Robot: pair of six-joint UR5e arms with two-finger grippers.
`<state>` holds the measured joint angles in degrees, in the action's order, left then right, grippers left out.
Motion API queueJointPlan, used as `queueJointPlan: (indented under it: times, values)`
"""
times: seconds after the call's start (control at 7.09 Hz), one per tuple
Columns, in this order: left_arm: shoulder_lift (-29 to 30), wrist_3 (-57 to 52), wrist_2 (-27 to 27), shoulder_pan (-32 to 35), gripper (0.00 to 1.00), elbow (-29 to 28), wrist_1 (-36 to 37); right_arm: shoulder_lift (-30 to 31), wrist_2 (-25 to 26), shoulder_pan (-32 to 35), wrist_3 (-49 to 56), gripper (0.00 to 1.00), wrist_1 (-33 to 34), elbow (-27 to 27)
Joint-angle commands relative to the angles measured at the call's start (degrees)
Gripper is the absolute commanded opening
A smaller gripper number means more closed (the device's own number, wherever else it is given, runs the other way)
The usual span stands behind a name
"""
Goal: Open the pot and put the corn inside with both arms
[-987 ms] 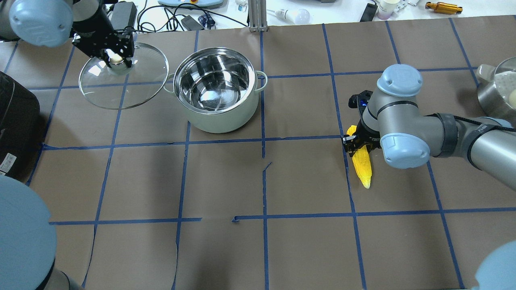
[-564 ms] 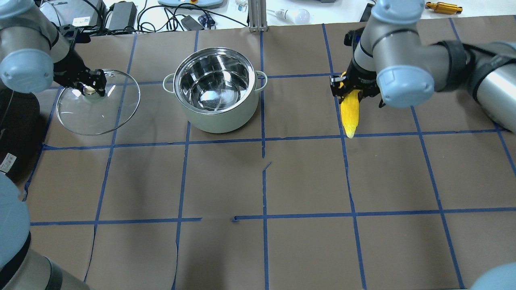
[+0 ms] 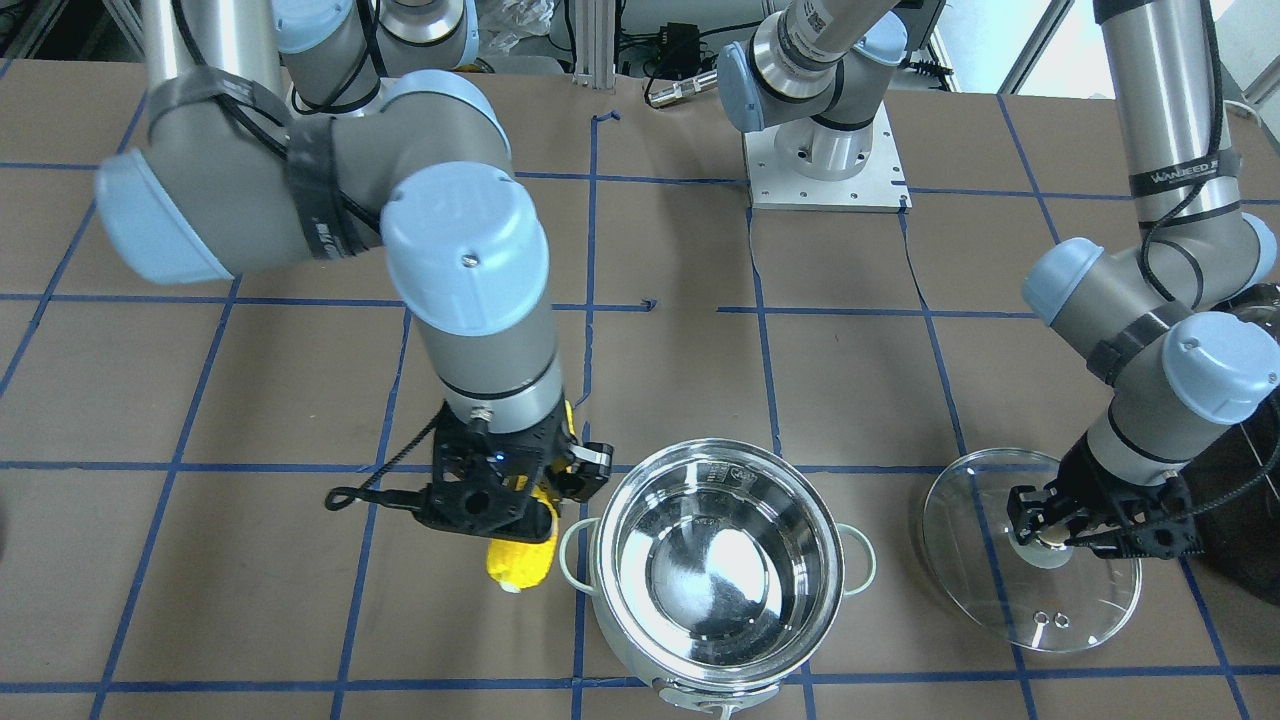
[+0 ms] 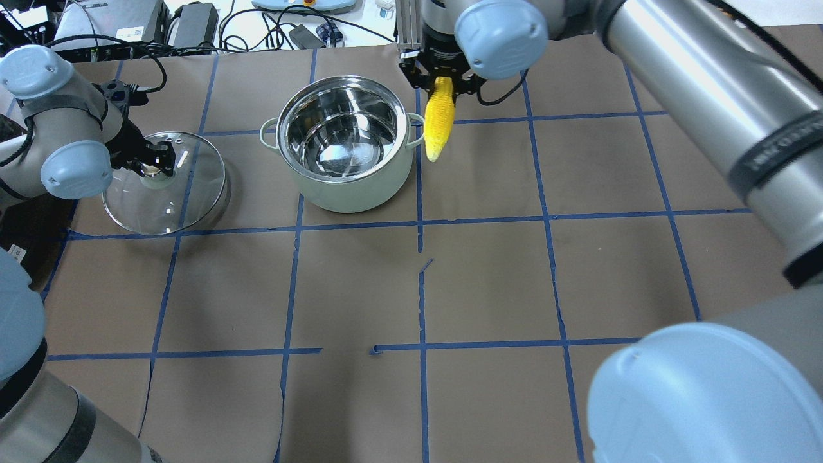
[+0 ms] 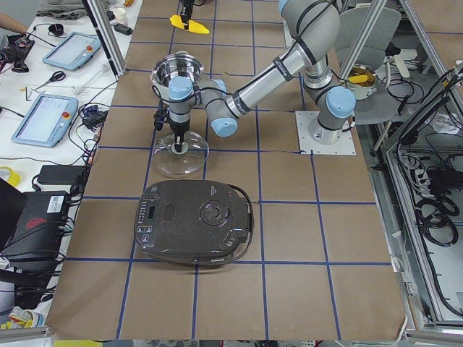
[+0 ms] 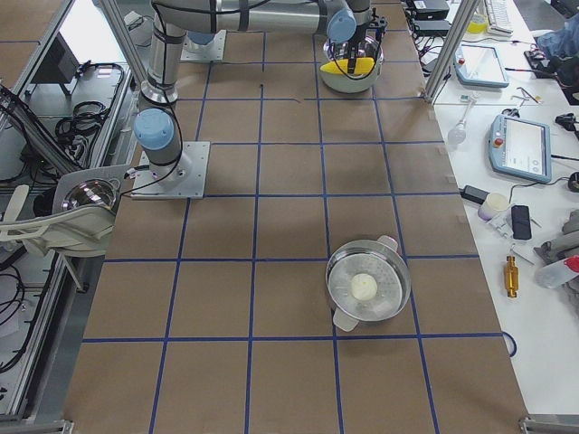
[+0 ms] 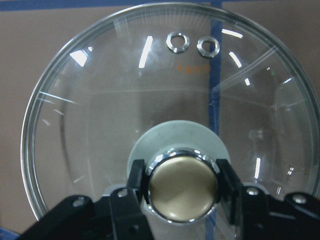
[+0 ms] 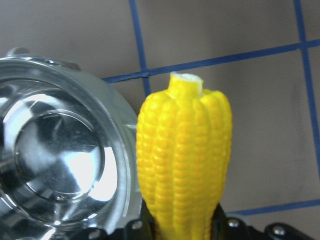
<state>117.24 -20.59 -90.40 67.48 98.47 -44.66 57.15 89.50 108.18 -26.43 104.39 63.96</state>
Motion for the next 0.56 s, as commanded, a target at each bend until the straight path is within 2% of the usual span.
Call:
queueJointPlan:
  times: [0.0, 0.42]
  values:
    - [0.27, 0.29, 1.62, -0.07, 0.2, 0.15, 0.01, -8.43, 0.32, 5.71, 0.05, 0.0, -0.07, -9.18]
    - [0.09, -0.5, 1.63, 0.02, 0.2, 0.67, -0.6, -10.29, 0.23, 6.77, 8.57, 0.0, 2.38, -9.38]
